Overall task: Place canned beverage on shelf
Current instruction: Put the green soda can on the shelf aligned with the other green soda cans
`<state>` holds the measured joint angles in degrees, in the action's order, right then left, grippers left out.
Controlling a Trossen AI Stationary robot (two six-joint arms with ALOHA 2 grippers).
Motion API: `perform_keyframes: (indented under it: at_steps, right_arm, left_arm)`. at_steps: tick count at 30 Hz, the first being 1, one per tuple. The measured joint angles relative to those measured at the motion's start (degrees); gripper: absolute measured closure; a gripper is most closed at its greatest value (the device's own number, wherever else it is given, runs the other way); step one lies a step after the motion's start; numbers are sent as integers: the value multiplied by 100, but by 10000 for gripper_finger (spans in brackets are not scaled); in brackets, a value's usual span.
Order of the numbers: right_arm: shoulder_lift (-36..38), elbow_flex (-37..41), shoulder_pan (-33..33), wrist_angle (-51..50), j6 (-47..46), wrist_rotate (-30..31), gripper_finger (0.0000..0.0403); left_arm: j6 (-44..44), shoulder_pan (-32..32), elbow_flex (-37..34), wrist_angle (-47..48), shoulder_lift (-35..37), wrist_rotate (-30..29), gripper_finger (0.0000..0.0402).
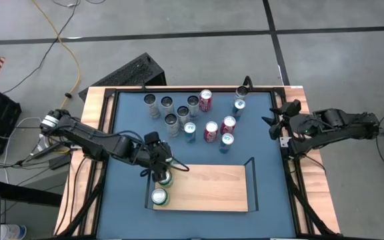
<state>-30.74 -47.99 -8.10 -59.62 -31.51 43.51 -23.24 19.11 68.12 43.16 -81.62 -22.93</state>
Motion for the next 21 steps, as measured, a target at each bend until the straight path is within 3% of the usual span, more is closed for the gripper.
perform_keyframes:
  at_steps: [21]
  right_arm:
    - [0, 0, 0, 1, 0, -1, 157]
  left_arm:
    - [-168, 98, 0, 122, 2, 14, 131]
